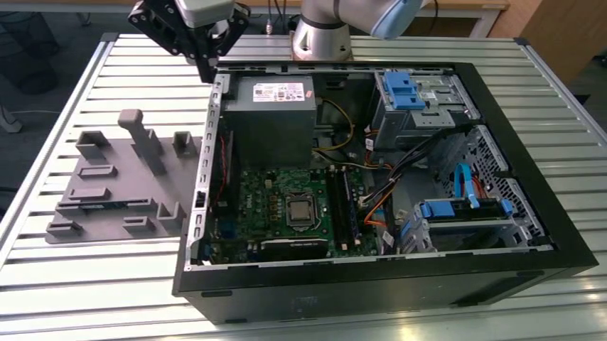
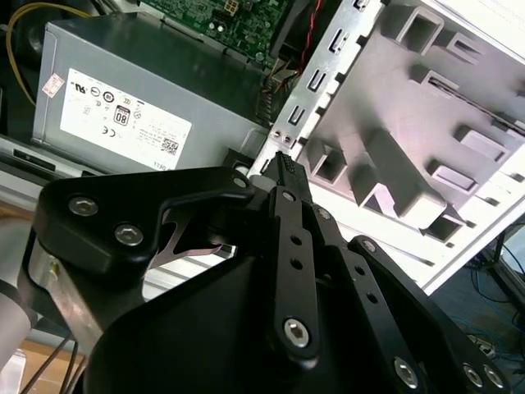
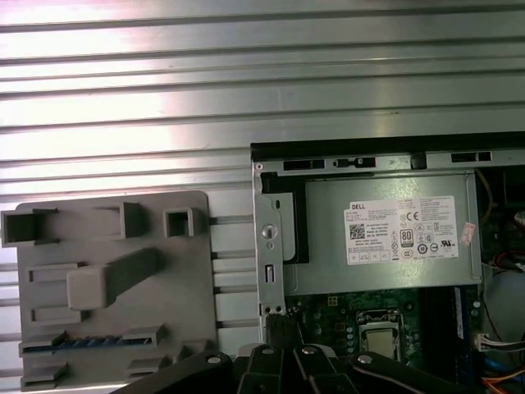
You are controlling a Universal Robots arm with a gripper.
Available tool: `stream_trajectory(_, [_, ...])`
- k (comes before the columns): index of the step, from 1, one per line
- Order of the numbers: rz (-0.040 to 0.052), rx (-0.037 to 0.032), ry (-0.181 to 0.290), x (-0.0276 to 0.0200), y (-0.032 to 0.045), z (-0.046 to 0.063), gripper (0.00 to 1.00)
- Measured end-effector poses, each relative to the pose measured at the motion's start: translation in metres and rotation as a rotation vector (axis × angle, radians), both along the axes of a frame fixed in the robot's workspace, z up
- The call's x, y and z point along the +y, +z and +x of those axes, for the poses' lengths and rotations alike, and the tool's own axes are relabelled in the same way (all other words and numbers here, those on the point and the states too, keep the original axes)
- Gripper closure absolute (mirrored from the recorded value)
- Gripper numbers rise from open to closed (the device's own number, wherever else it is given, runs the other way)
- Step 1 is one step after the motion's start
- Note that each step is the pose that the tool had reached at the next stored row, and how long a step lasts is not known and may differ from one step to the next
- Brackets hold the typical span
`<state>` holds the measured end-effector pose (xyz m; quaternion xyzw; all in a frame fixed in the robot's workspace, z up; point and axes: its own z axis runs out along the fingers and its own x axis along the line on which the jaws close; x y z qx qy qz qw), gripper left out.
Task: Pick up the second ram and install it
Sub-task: 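Reach for the second ram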
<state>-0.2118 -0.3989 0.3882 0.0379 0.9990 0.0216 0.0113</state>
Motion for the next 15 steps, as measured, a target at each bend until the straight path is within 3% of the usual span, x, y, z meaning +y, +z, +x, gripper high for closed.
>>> stream_trajectory(15, [0.0,0.0,0.0,0.0,-0.0002,-0.0085,0.89])
